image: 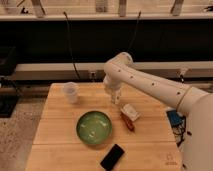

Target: Knock the bottle over

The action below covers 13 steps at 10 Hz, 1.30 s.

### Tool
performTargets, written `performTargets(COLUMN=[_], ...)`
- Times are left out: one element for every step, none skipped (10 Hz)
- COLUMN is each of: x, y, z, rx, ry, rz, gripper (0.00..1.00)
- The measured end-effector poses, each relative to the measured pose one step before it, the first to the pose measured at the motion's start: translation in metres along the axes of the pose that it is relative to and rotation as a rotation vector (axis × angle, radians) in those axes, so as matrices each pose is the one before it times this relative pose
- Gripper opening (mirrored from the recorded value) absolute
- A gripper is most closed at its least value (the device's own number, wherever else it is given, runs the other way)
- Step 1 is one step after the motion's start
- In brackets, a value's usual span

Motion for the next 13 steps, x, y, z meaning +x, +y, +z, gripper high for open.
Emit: performTargets(x=[0.00011,0.00035,0.00326,0.00569,0.00344,0.0044,0.005,0.00579,0.00581,0.00654,0.00921,0.00451,0.00542], y=[0.00025,0.00017,0.00192,0.00295,0.00189,0.00252,0.00174,0.00127,0.00092,0.00169,0.0008,0.00075,0.00142], z=[-0.00004,0.00004,0.00165,0.00149,0.00107,0.00107,0.00054,0.00132,0.00131,0.00236,0.00273,0.00173,0.00178], rx=[-0.00029,-0.00041,-0.00284,-0.00354,-0.00158,-0.0004,0.00164,0.00379,0.00384,0.00097,0.0053,0.00144,-0.00025], ry=[-0.00044,-0.00078,-0.00135,0.00107,0.0003,0.00057,0.00107,-0.00028,-0.00051,0.00068,-0.00002,-0.0003,0.00224], rz=[-0.00143,0.00218,0.01195,0.01713,0.01134,0.01426,0.01412,0.01656,0.0159,0.01155,0.01494,0.00532,0.00465], gripper=[0.0,0.0,0.0,0.0,0.0,0.0,0.0,0.0,0.0,0.0,0.0,0.0,0.0])
